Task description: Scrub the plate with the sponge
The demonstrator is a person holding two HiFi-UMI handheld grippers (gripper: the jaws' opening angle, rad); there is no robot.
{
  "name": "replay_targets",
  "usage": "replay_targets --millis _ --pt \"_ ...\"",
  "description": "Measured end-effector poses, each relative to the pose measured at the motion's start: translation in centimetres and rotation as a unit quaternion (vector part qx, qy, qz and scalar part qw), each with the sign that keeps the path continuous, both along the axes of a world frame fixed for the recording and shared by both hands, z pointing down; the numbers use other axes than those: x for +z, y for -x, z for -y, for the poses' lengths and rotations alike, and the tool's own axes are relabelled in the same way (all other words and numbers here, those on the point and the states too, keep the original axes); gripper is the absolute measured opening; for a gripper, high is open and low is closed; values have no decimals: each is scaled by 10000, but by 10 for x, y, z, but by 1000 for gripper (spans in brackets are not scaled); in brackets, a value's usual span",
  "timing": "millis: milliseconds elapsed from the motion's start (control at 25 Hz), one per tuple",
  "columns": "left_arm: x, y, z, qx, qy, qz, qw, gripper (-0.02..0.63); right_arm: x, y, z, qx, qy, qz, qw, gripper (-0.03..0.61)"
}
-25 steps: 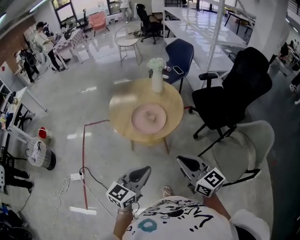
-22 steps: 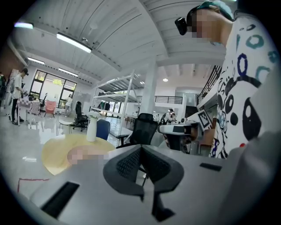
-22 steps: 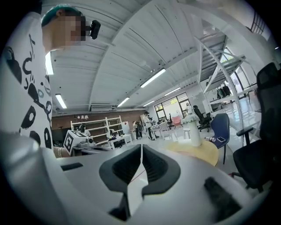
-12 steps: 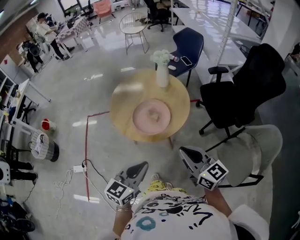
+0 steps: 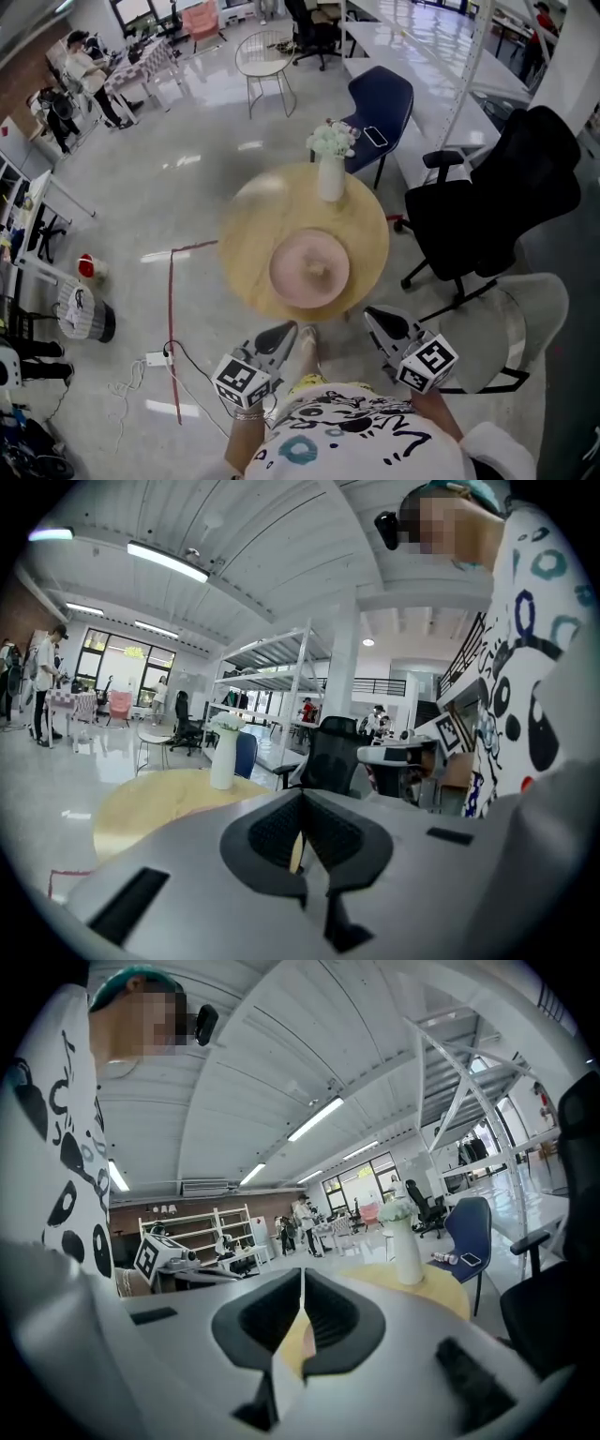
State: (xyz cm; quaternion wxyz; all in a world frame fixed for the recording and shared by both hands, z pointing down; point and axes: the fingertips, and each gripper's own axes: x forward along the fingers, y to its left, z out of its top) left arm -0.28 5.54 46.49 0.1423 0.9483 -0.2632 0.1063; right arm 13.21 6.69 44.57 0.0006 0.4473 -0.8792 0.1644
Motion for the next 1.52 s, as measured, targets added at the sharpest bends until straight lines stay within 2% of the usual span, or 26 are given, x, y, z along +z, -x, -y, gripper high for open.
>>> replay_targets --millis 160,360,480,560,680,920,1080,1160,1200,1240,1320,1400,1520 --pt "0 8 51 -15 25 74 10000 15 -2 5 49 116 41 46 9999 28" --pt "13 27 107 105 238 140 9996 15 4 25 112 250 198 17 9995 28" --pt "41 40 143 -4 483 519 9975 15 10 34 144 292 321 22 9991 28" --pt "65 52 167 -150 572 890 9943 15 21 41 163 254 434 -118 9987 28" --pt "95 63 192 -219 956 1017 9900 15 48 54 186 61 699 -710 9950 28" --pt "151 71 219 -108 1648 1244 9784 17 112 74 214 -406 1318 -1672 9762 29" --pt "187 70 221 -32 2116 1505 9657 18 149 77 218 -669 1754 -2220 9568 35" --pt "203 69 219 29 2276 1680 9591 37 169 78 217 -785 1991 -2473 9450 111" --pt "211 70 218 56 2352 1789 9553 91 180 79 215 -889 2117 -2599 9379 145" --pt "218 70 216 77 2437 1886 9513 133 192 79 212 -1020 2251 -2723 9299 161" --pt "229 69 212 105 2642 1998 9435 137 215 79 204 -1273 2532 -2938 9129 176" --pt "234 66 207 132 2838 2016 9374 130 236 80 199 -1421 2784 -2983 9019 184" --pt "237 62 205 7 2951 1973 9349 85 255 85 199 -1541 3033 -2749 8993 201"
